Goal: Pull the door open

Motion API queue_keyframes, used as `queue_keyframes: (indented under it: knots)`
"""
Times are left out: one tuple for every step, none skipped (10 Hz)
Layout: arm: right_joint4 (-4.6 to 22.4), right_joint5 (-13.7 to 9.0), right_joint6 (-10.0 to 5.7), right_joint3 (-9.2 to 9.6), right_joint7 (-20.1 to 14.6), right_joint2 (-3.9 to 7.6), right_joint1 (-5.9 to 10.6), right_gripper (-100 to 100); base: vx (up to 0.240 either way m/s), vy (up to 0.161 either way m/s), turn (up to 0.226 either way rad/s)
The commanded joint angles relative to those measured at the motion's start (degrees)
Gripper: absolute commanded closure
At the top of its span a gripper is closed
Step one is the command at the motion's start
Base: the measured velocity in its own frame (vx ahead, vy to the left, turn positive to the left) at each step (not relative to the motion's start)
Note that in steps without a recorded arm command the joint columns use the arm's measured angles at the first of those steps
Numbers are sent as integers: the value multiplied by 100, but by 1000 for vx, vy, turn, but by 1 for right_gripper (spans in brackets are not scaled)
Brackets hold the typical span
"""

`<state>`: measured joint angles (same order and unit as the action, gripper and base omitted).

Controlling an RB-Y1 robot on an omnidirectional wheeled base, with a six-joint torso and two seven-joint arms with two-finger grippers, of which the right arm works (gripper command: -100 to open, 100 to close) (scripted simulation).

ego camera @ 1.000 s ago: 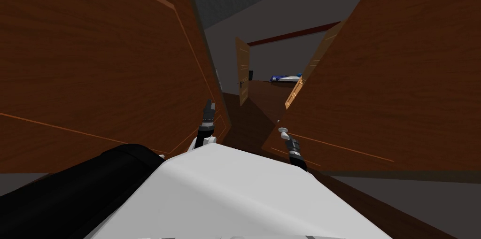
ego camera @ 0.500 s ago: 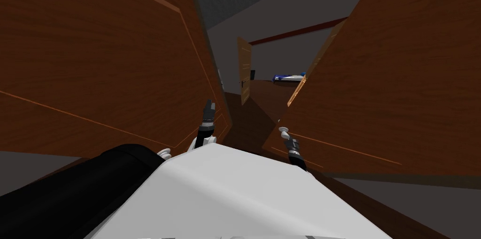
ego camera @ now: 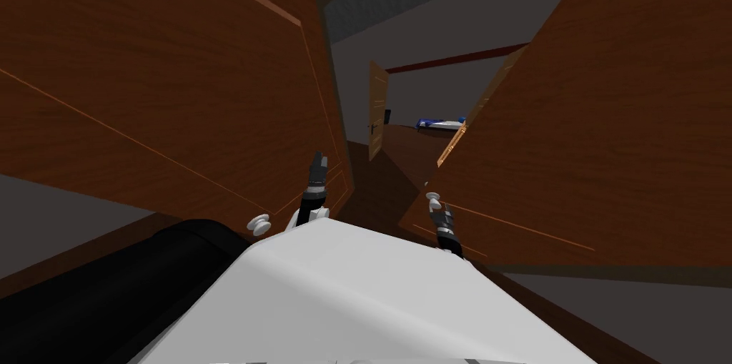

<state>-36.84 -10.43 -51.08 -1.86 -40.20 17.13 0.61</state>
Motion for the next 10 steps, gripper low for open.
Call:
queue_keyframes:
  knots:
    - [-68, -91, 66, 50, -286, -30, 1, -100, -85, 27, 5]
    - [-68, -91, 66, 50, -331, -30, 1, -100, -49, 5, 1]
    - [-88, -158, 89, 87, -553, -52, 13, -100, -48, -3, 9]
    - [-109, -226, 113, 125, -707, -74, 26, -100, -71, -6, 13]
    - [-109, -226, 113, 125, -778, -74, 26, -100, -53, -11, 3]
    - [-130, -300, 140, 167, -996, -98, 39, -100, -49, -8, 8]
    - [-153, -376, 167, 210, -1145, -123, 53, -100, -74, 4, 13]
    - [-153, -376, 167, 210, -1244, -123, 53, -100, -59, -7, 1]
    - [-176, -455, 194, 255, -1442, -148, 68, -100, -62, -16, 7]
    - [-176, -455, 194, 255, -1480, -148, 68, -100, -50, -13, 5]
